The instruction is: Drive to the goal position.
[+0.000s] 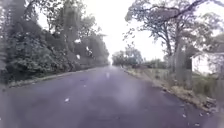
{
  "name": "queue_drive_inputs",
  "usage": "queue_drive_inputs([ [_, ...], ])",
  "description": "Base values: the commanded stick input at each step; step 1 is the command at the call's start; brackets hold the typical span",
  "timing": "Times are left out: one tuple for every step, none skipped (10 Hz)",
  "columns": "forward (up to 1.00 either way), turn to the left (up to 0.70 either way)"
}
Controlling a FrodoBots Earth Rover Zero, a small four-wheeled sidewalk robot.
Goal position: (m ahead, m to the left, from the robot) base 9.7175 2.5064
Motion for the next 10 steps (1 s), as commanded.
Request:
queue_drive_inputs([
  [1.00, 0.00],
  [1.00, 0.00],
  [1.00, 0.00],
  [1.00, 0.00],
  [1.00, 0.00],
  [1.00, 0.00],
  [1.00, 0.00],
  [1.00, 0.00],
  [1.00, 0.00],
  [1.00, 0.00],
])
